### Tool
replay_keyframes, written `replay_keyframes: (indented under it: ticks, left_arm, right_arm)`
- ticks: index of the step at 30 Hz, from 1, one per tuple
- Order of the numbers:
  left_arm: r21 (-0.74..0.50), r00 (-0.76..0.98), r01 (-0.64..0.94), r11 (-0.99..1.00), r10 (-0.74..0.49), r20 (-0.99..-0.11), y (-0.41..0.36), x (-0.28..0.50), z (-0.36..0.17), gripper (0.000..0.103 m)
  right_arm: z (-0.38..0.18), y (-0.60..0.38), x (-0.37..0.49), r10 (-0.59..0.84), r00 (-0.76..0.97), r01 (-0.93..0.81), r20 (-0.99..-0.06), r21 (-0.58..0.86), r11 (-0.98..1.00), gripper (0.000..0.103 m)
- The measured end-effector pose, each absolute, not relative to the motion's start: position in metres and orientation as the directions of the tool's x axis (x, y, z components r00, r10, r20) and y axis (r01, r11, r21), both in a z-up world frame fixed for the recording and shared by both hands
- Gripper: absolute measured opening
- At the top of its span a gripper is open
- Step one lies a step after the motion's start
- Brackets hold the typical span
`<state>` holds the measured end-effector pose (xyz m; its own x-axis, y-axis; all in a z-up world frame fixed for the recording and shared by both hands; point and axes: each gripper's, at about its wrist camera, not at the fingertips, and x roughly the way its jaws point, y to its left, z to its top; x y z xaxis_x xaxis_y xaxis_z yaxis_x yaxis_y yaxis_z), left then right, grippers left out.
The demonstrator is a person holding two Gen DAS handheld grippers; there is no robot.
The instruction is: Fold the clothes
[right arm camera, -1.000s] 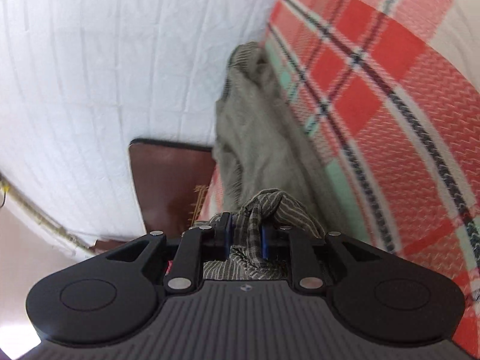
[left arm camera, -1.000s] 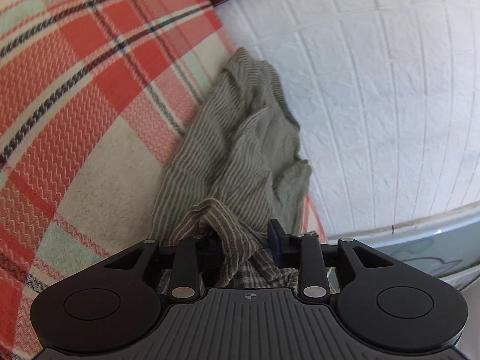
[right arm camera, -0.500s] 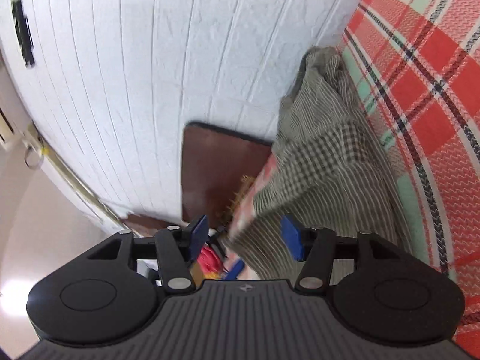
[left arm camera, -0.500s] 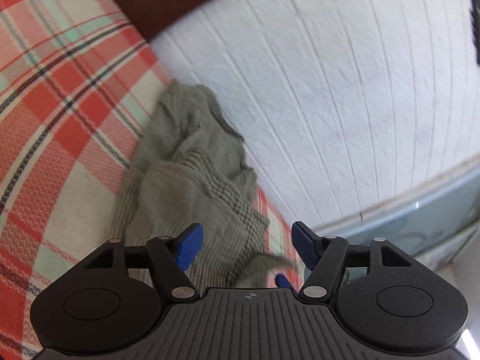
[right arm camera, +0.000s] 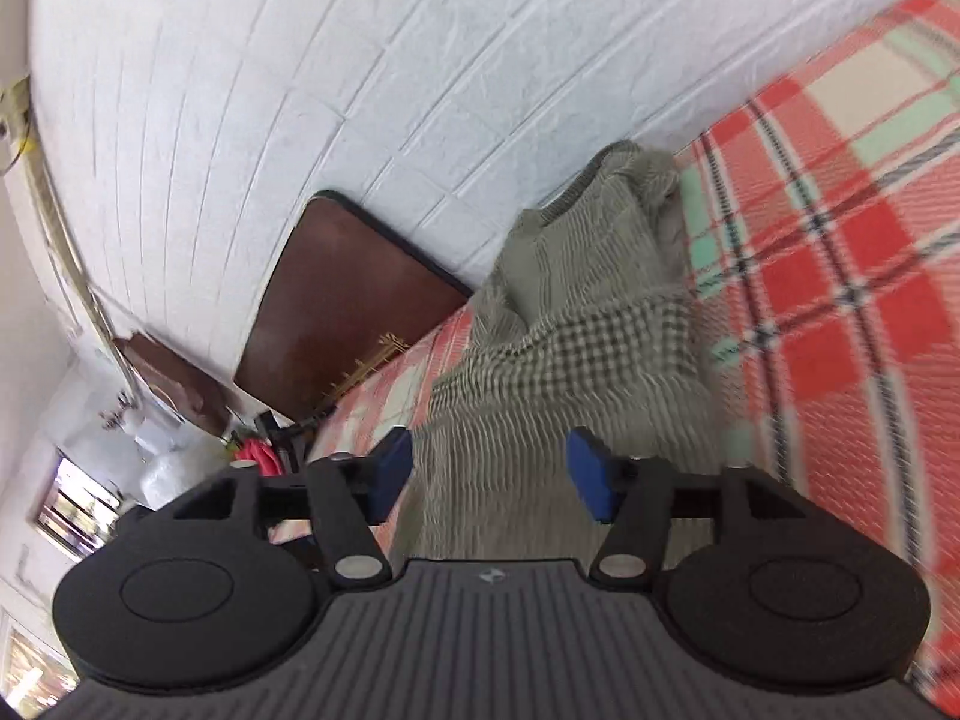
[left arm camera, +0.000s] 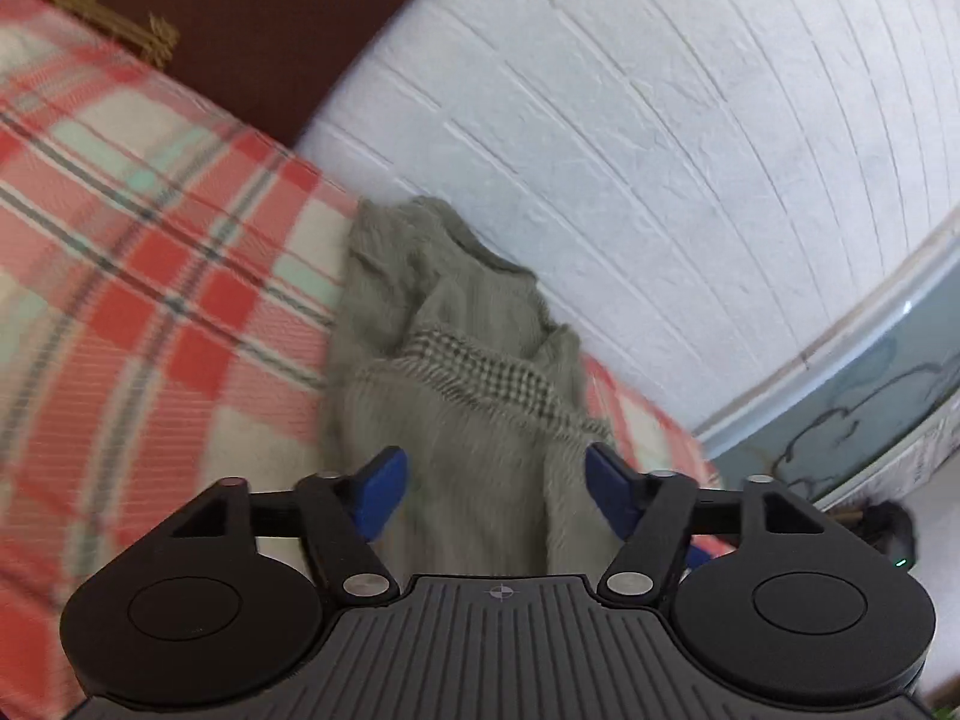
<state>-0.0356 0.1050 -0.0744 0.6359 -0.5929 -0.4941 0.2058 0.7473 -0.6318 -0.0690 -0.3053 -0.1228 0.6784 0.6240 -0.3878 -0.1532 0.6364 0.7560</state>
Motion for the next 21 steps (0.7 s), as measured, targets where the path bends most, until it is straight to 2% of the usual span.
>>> replay_keyframes:
  ticks: [7,11,14,16,17,18,19,21]
  left_arm:
    - [-0.521,0.548,0.19,0.832,-0.531,-0.647,0.105,-0.07,-0.112,0.08]
    - [-0.482,0.539,0.243,0.842,-0.53,-0.655,0.099,-0.077,-0.116,0.08]
    - [-0.503,0.525,0.251,0.827,-0.553,-0.647,0.093,-0.072,-0.118,0.077]
    - [-0.524,0.508,0.262,0.811,-0.577,-0.64,0.085,-0.066,-0.119,0.056]
    - [-0.515,0.502,0.271,0.813,-0.576,-0.646,0.079,-0.062,-0.119,0.031]
    - [-0.495,0.508,0.274,0.825,-0.561,-0.654,0.075,-0.061,-0.118,0.022]
    - [-0.485,0.508,0.282,0.828,-0.557,-0.656,0.073,-0.061,-0.116,0.02]
    - [-0.49,0.52,0.288,0.823,-0.564,-0.641,0.077,-0.067,-0.105,0.014]
  right_arm:
    - [-0.141,-0.305,-0.123,0.535,0.639,-0.06,-0.553,0.658,0.751,0.065]
    - [-0.154,-0.312,-0.137,0.548,0.62,-0.027,-0.562,0.682,0.731,0.067]
    - [-0.164,-0.314,-0.134,0.586,0.627,-0.009,-0.513,0.748,0.664,0.068]
    - [-0.166,-0.31,-0.126,0.603,0.625,-0.014,-0.495,0.766,0.643,0.066]
    - [-0.168,-0.307,-0.122,0.611,0.619,-0.013,-0.493,0.772,0.636,0.058]
    - [-0.17,-0.305,-0.118,0.619,0.612,-0.007,-0.492,0.779,0.627,0.03]
    - [-0.171,-0.306,-0.115,0.628,0.605,0.015,-0.489,0.796,0.606,0.017]
    - [-0.163,-0.311,-0.117,0.644,0.617,0.011,-0.452,0.823,0.568,0.016]
